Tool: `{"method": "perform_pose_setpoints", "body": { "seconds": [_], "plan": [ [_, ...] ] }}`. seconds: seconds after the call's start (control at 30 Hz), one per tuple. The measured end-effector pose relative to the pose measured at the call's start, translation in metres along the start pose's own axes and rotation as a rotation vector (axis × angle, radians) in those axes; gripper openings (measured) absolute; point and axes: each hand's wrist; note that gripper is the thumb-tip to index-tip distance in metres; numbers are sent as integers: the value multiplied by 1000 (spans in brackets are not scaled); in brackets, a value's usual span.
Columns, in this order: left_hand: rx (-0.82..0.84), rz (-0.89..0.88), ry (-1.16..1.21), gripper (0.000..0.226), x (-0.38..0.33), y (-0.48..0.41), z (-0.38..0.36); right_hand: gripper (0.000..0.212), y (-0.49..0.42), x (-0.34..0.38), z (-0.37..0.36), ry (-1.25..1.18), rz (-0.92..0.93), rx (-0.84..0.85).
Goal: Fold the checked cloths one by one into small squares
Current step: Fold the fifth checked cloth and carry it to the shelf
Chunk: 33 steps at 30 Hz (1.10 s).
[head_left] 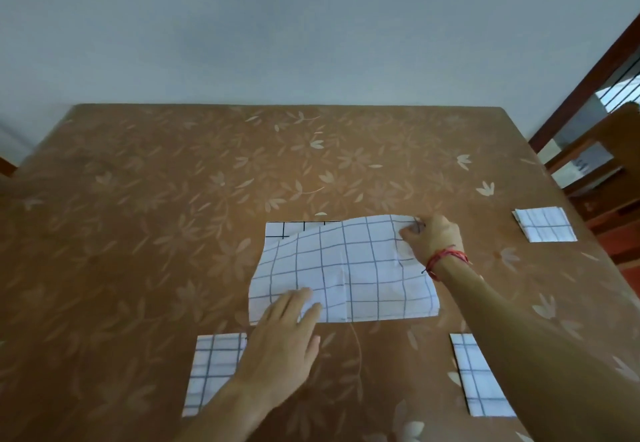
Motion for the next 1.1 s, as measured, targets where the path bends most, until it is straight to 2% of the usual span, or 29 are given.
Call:
{"method": "perform_pose_setpoints", "body": {
  "seconds": [0.13, 0.23, 0.33, 0.4, 0.57, 0.67, 0.83, 1.1],
  "plan": [
    [127, -6, 33, 45, -5, 7, -28, 8, -9, -2, -6, -16, -28, 8],
    [207, 21, 46, 51, -8, 5, -39, 50, -1, -10, -12, 154, 23, -32],
    [227, 28, 26, 53, -7, 3, -46, 62, 23, -19, -27, 310, 161, -55],
    [255, 21, -25, 52, -6, 1, -48, 65, 46, -22, -40, 354, 250, 31],
    [185, -46, -78, 46, -5, -3, -60, 61, 107, -23, -78, 386, 424, 298],
    [228, -14, -113, 55, -6, -5, -68, 57, 137, -26, -99, 422, 487, 315],
    [297, 19, -77, 52, -6, -5, -74, 57, 155, -30, -114, 481, 548, 317],
    [286, 51, -88, 54, 8, 6, -72, 63, 156, -38, -118, 525, 526, 364]
  ]
}}
Point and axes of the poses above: each hand's wrist, its own y-axis away from the middle knuckle, its own z-axis out of the back of the hand, x = y × z, and after that the axes turned 1 degree about y, right-handed
